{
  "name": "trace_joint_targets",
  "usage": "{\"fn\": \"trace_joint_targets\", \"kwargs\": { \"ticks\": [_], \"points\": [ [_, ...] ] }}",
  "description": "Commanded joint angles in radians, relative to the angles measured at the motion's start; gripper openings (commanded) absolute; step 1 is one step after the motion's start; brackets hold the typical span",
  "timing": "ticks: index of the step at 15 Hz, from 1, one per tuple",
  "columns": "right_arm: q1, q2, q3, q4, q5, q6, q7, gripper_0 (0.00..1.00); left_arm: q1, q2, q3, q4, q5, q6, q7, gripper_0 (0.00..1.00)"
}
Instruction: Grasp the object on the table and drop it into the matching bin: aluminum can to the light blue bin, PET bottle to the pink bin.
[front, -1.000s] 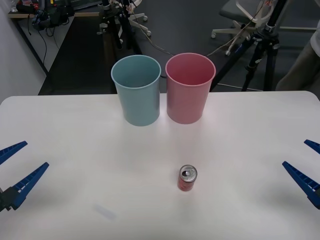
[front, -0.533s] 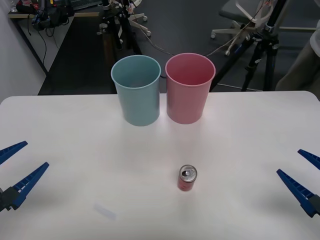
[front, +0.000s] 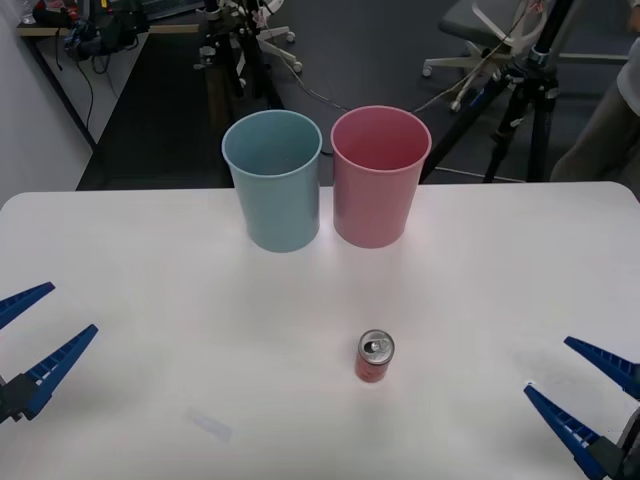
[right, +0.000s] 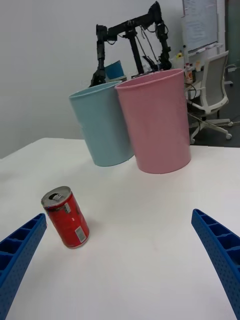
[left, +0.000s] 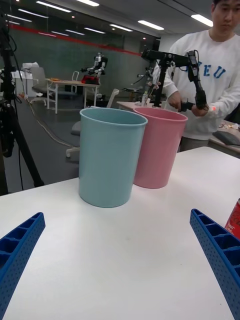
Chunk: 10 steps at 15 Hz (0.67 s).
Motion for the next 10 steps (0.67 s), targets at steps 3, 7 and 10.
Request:
{"fn": "trace_joint_targets", "kwargs": {
  "ticks": [3, 7, 10],
  "points": [
    [0.012, 0.000, 0.095, 0.057, 0.000, 0.007, 0.203, 1.00, 0.000, 0.000, 0.000, 0.000, 0.000, 0.000, 0.000, 1.00],
    [-0.035, 0.000, 0.180, 0.143, -0.006, 0.009, 0.347, 1.00, 0.000, 0.000, 0.000, 0.000, 0.000, 0.000, 0.000, 1.00],
    [-0.052, 0.002, 0.247, 0.166, -0.006, 0.052, 0.432, 1.00, 0.000, 0.000, 0.000, 0.000, 0.000, 0.000, 0.000, 1.00]
  ]
}}
